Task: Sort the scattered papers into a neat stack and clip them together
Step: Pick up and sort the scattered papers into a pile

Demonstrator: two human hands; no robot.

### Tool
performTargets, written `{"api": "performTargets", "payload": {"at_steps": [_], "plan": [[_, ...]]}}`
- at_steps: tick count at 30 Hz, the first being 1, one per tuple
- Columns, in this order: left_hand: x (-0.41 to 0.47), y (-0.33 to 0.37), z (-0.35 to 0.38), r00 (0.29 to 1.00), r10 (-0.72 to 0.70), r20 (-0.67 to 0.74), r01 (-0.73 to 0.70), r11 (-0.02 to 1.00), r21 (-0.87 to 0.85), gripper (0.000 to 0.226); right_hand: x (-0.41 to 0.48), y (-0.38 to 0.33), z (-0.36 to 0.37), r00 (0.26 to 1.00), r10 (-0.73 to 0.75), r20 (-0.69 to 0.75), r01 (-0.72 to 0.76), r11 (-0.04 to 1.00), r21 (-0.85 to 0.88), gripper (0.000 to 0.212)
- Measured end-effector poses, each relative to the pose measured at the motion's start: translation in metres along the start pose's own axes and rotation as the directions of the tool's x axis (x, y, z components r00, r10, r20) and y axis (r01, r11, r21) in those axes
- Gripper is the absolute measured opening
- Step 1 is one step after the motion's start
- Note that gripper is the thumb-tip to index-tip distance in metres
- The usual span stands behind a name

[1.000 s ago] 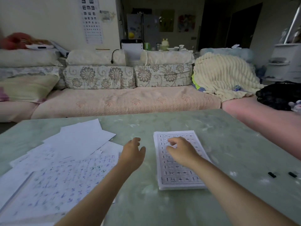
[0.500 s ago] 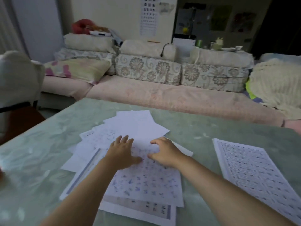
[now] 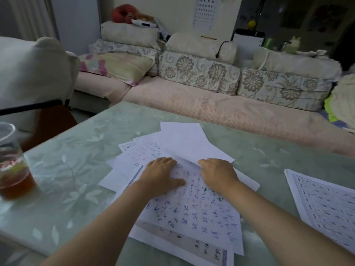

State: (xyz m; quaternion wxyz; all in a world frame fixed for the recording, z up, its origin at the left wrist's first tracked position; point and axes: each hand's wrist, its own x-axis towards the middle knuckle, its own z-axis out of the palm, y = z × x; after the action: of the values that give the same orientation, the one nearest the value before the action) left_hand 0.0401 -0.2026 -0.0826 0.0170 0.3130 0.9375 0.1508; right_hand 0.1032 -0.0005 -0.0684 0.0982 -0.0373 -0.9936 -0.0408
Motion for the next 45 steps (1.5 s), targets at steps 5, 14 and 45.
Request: {"api": "performTargets", "payload": {"at_steps": [5,14,45], "plan": [[-0.007,-0.003,-0.015,0.997,-0.054,-0.058,0.05,0.997,-0.059,0.057,-0.027,0.01,-0.018,0.997,0.06,-0.056,-0.044,0.965,0.26,0.04],[-0.049,-0.044,-0.051,0.852,-0.456,-0.258,0.352,0.862,-0.364,0.036,-0.083,0.014,-0.033,0.939,-0.134,0.316,-0.057,0.846,0.53,0.051],[-0.052,-0.033,-0.034,0.978,-0.078,0.193,0.042,0.982,0.183,0.098,0.049,-0.073,-0.004,0.927,0.178,0.331,-0.267,0.931,0.25,0.101]]}}
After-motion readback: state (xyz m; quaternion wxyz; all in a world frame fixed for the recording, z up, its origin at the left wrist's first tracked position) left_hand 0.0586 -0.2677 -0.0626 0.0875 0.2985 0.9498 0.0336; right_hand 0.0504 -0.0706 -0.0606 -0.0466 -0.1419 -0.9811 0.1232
